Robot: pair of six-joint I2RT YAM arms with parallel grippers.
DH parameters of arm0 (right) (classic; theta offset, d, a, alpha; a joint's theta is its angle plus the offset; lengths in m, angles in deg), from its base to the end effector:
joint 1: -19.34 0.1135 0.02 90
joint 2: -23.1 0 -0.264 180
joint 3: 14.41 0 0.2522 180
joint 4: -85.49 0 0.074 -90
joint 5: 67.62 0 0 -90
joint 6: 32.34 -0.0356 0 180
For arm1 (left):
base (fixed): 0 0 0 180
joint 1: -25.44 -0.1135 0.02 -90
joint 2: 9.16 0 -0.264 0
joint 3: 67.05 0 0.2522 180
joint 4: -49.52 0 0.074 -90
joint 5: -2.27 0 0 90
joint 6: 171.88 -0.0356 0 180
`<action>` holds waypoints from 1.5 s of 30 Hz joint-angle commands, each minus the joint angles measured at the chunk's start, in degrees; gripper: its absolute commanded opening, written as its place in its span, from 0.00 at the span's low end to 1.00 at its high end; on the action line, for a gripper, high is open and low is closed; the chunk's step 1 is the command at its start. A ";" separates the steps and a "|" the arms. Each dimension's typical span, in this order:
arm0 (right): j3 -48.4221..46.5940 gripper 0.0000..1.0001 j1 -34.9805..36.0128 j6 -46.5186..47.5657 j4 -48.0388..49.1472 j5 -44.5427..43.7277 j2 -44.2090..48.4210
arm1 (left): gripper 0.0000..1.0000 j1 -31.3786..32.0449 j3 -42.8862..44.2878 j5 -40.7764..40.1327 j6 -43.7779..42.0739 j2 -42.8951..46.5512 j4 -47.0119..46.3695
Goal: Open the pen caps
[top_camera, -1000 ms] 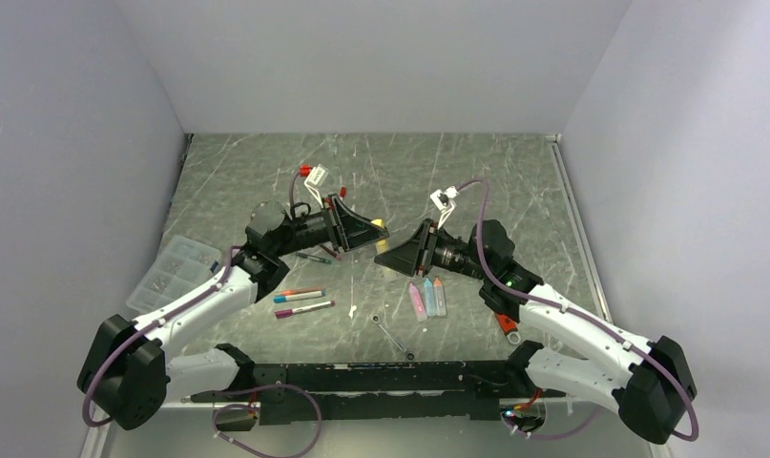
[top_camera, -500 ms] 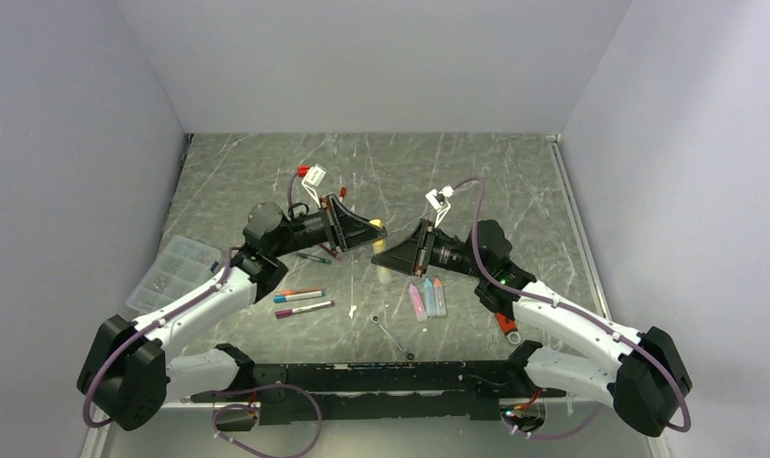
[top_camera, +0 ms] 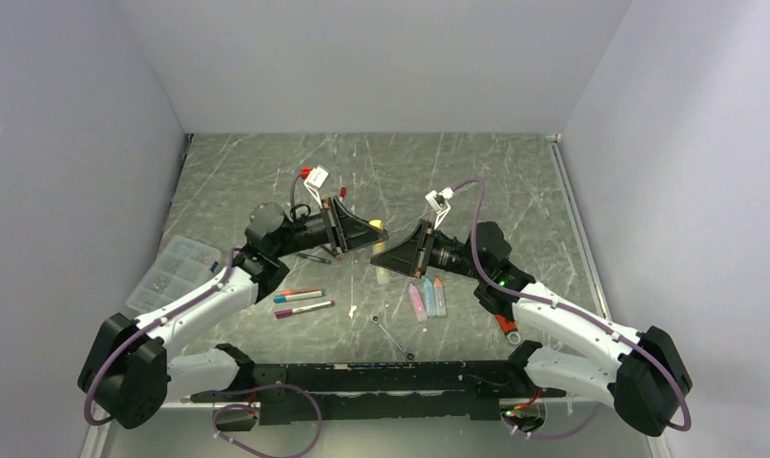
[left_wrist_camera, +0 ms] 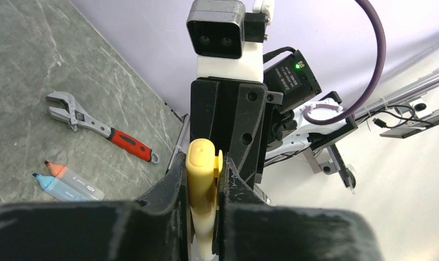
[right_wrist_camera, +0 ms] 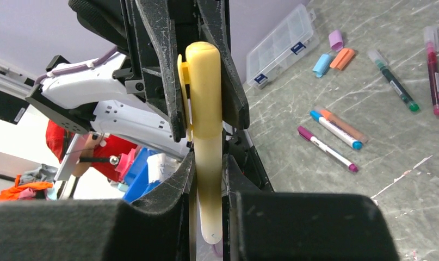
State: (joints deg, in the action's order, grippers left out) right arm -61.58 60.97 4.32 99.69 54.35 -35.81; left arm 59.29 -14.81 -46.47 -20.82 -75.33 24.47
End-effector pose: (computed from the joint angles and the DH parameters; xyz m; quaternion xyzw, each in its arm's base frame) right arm 0.1629 0.1700 0.2927 -0.1300 0.6818 0.6404 0.3287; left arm 0.2004 -0.1626 0.3137 0.1246 0.6419 -0.6838 0.3238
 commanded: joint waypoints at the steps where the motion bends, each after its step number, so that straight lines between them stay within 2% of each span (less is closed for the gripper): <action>1: -0.12 0.00 -0.01 1.65 -0.94 -3.87 1.14 | 0.00 0.11 -0.57 0.85 -2.37 0.57 -1.61; 5: 0.57 0.00 1.21 4.66 -5.60 -5.82 3.02 | 0.00 -5.74 2.25 -2.57 -3.18 3.91 4.91; 7: 1.73 0.00 1.71 4.47 -6.09 -6.64 4.20 | 0.00 -11.06 3.70 -2.55 0.05 4.46 3.69; 10: 2.59 0.00 2.60 3.79 -6.23 -7.51 5.51 | 0.00 -16.78 4.83 -1.62 7.34 2.72 -5.16; 16: 2.69 0.00 3.02 3.60 -7.99 -9.40 8.36 | 0.00 -18.54 6.14 -2.99 11.29 -0.48 -10.60; 19: 1.90 0.00 3.05 5.50 -11.36 -10.78 9.89 | 0.00 -18.64 5.84 -3.51 10.50 0.06 -9.33; 21: 1.14 0.00 3.10 7.81 -14.99 -14.16 11.13 | 0.00 -18.64 5.89 -3.89 8.83 1.04 -6.06; 22: -0.21 0.00 3.17 9.64 -20.56 -18.98 12.11 | 0.00 -18.64 6.60 -4.16 5.89 1.82 -0.98; 26: -4.33 0.00 3.56 16.42 -43.22 -45.26 11.48 | 0.00 -18.56 12.28 -8.38 -9.56 4.91 31.37; 29: -4.82 0.00 3.31 15.56 -52.35 -55.72 7.05 | 0.00 -18.55 9.57 -11.27 -14.34 8.71 42.47; 36: -0.61 0.00 0.44 13.51 -49.30 -56.07 -0.29 | 0.00 -18.55 -1.39 -13.16 -14.11 19.10 47.39; 45: 3.87 0.00 -3.52 12.07 -46.99 -54.14 -4.90 | 0.00 -18.55 -0.64 -12.86 -17.39 21.70 52.14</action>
State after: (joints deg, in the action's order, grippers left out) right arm -59.48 58.41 17.39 50.84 0.82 -39.75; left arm 40.58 -17.02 -59.00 -35.75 -55.00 75.66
